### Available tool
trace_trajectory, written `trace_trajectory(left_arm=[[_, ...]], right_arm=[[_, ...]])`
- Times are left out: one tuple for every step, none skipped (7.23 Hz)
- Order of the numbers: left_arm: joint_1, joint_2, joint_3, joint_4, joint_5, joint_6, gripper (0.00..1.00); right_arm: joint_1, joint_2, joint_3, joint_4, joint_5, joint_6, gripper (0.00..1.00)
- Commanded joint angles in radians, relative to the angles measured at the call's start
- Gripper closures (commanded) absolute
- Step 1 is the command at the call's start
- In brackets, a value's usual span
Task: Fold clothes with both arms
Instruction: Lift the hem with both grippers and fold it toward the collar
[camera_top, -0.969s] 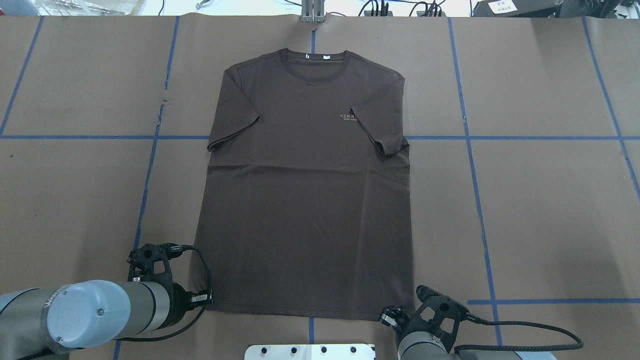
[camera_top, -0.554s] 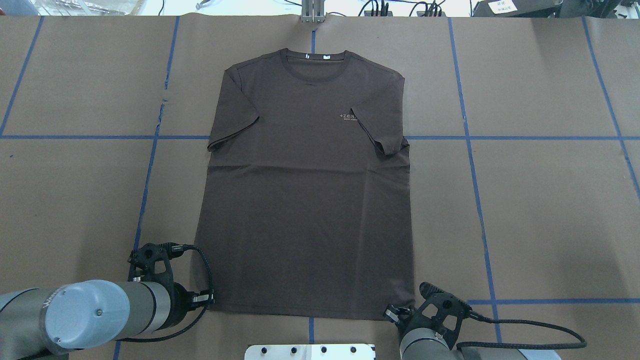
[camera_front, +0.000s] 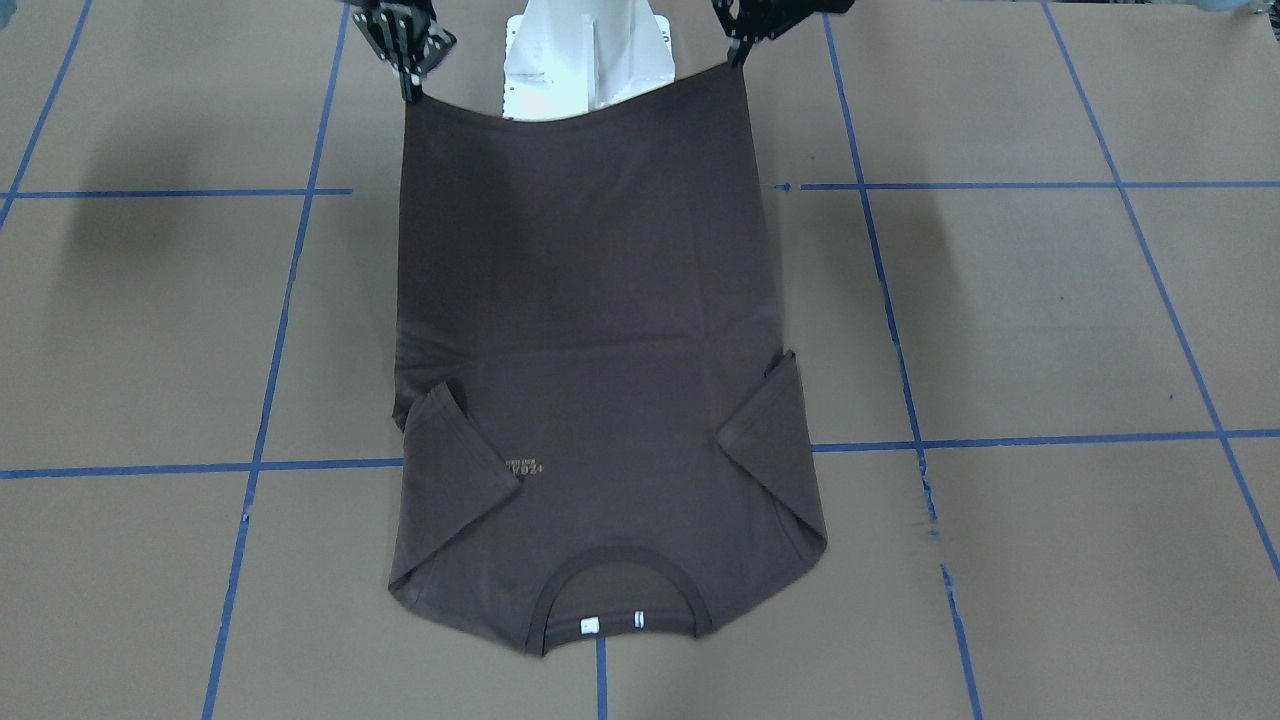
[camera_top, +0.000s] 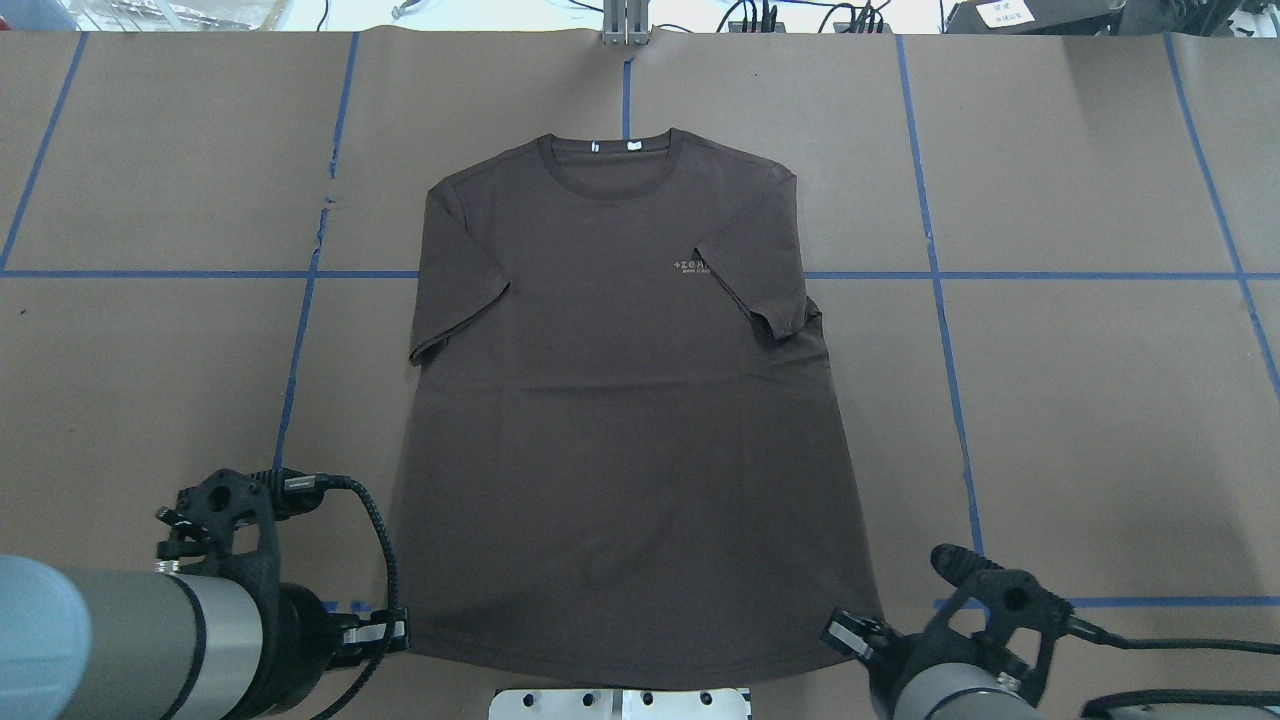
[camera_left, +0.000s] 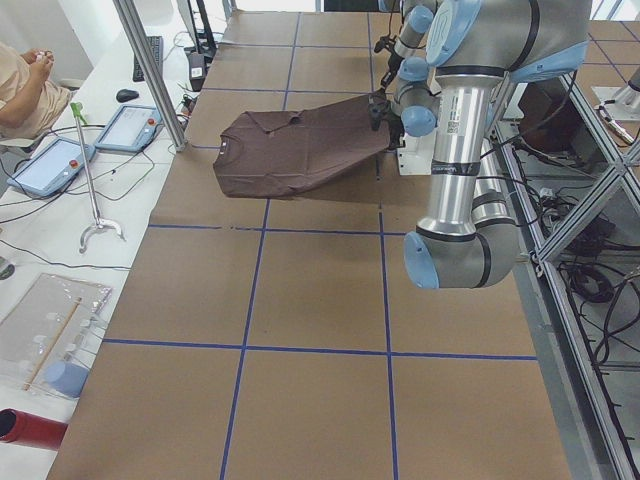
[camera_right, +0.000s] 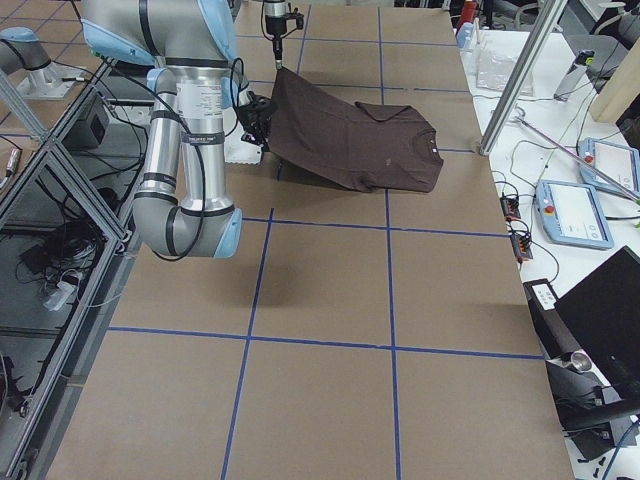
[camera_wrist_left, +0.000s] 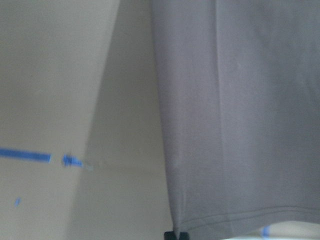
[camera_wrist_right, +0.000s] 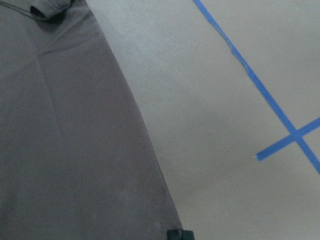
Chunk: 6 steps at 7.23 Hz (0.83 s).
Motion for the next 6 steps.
trace_trajectory(left_arm=[[-0.037, -0.071, -0.083, 0.146, -0.044, 0.007, 1.00], [-0.069, -0.072, -0.053, 0.146, -0.044, 0.029, 1.00], [-0.121, -0.092, -0.018, 0.146, -0.042, 0.134, 1.00], [-0.208, -0.132, 0.057, 0.143, -0.045, 0.229, 1.00], [-0.291, -0.179, 0.144, 0.138, -0.047, 0.324, 1.00], [-0.359, -0.196, 0.201, 0.123, -0.048, 0.384, 1.00]], right_arm=[[-0.007, 0.078, 0.124, -0.180, 0.024, 0.001, 1.00], [0.015, 0.080, 0.117, -0.180, 0.027, -0.013, 1.00], [0.079, 0.122, 0.080, -0.179, 0.030, -0.054, 1.00], [0.184, 0.188, 0.002, -0.165, 0.031, -0.163, 1.00], [0.310, 0.219, -0.065, -0.118, 0.100, -0.254, 1.00], [0.417, 0.221, -0.164, 0.004, 0.167, -0.319, 1.00]])
